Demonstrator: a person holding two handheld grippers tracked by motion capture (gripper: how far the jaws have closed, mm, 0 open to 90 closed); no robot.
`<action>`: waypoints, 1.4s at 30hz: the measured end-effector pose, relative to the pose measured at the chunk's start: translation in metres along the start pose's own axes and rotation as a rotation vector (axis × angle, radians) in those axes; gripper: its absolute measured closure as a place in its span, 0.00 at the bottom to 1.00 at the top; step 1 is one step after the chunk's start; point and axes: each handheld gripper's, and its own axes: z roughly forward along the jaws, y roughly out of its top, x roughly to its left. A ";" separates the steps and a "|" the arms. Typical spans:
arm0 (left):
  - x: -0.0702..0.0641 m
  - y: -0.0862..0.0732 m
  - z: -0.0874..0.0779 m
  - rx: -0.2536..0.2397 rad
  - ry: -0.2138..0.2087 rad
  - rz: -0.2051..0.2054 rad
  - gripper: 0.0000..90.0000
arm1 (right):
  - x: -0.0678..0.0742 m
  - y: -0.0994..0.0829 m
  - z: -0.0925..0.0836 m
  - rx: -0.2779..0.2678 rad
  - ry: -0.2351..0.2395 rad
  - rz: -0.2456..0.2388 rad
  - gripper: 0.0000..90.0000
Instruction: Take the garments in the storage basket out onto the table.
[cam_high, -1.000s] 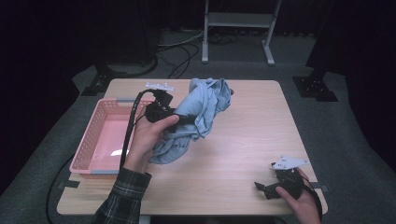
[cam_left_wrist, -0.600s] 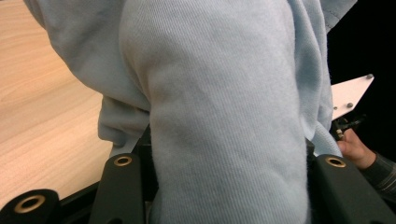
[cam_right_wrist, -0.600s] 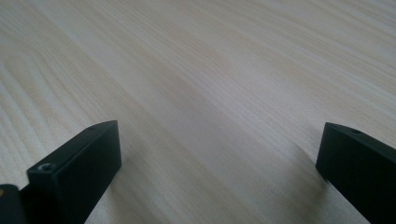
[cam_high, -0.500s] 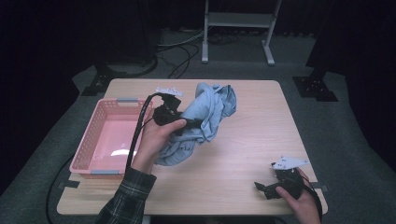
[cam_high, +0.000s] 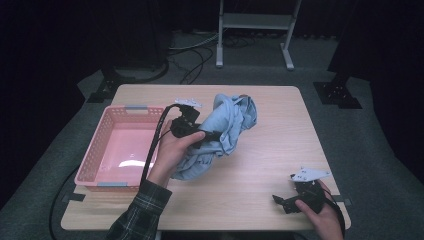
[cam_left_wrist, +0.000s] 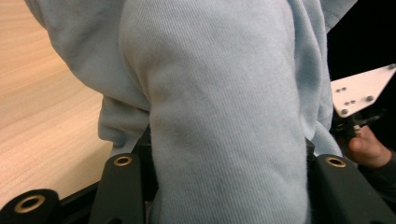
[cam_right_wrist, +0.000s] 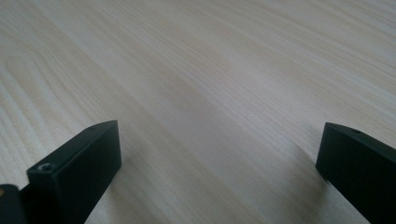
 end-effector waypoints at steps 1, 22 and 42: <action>0.000 -0.001 0.002 0.001 0.002 -0.002 0.54 | 0.000 0.000 0.000 0.000 0.000 0.000 0.00; 0.012 -0.020 0.041 0.064 0.028 -0.045 0.54 | 0.000 0.000 0.000 0.001 0.000 -0.001 0.00; 0.013 -0.035 0.074 0.107 0.058 -0.038 0.54 | 0.000 0.000 0.000 0.001 0.000 0.000 0.00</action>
